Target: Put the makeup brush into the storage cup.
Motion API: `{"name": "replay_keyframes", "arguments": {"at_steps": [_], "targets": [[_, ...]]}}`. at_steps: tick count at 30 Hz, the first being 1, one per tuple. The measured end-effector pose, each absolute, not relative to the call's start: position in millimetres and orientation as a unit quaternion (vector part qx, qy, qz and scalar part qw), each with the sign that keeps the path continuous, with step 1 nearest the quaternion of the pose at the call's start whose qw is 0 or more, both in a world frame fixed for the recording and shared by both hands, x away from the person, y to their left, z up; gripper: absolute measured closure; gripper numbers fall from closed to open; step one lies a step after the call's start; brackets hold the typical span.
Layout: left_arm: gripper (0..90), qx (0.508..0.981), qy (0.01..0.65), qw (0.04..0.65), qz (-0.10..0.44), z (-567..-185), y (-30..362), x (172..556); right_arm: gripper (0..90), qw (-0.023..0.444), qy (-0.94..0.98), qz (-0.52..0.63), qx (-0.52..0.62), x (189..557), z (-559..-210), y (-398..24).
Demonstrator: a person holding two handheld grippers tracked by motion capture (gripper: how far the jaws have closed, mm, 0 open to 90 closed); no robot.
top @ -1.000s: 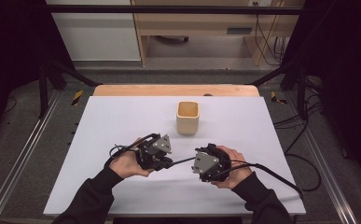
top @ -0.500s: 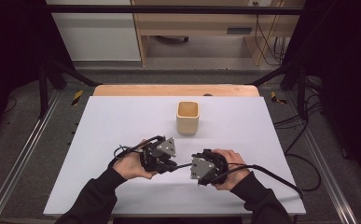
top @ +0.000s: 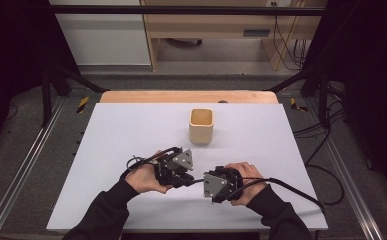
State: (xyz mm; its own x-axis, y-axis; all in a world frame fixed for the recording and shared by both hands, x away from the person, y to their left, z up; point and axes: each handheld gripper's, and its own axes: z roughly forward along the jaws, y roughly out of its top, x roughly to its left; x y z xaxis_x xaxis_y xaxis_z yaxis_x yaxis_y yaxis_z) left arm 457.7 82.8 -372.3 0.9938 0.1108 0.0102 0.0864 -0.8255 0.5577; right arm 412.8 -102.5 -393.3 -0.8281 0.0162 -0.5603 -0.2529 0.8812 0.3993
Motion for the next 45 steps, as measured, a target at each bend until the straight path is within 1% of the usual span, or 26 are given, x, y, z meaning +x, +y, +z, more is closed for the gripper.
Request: {"name": "replay_keyframes", "arguments": {"at_steps": [14,25,39,45], "targets": [[82.7,0.955,0.046,0.293,0.014,-372.8,79.8,456.3,81.0,0.275,0.928,0.236,-0.082,411.7,-394.8,-101.4],[82.6,0.955,0.040,0.292,0.010,-371.8,81.4,456.8,84.0,0.262,0.931,0.239,-0.086,410.4,-395.6,-101.8],[81.7,0.955,0.030,0.296,0.016,-370.7,82.9,454.9,84.6,0.254,0.933,0.241,-0.089,410.3,-394.5,-102.3],[70.2,0.952,0.031,0.303,0.037,-368.6,87.3,452.8,84.6,0.250,0.935,0.241,-0.077,411.9,-395.0,-102.3]]}}
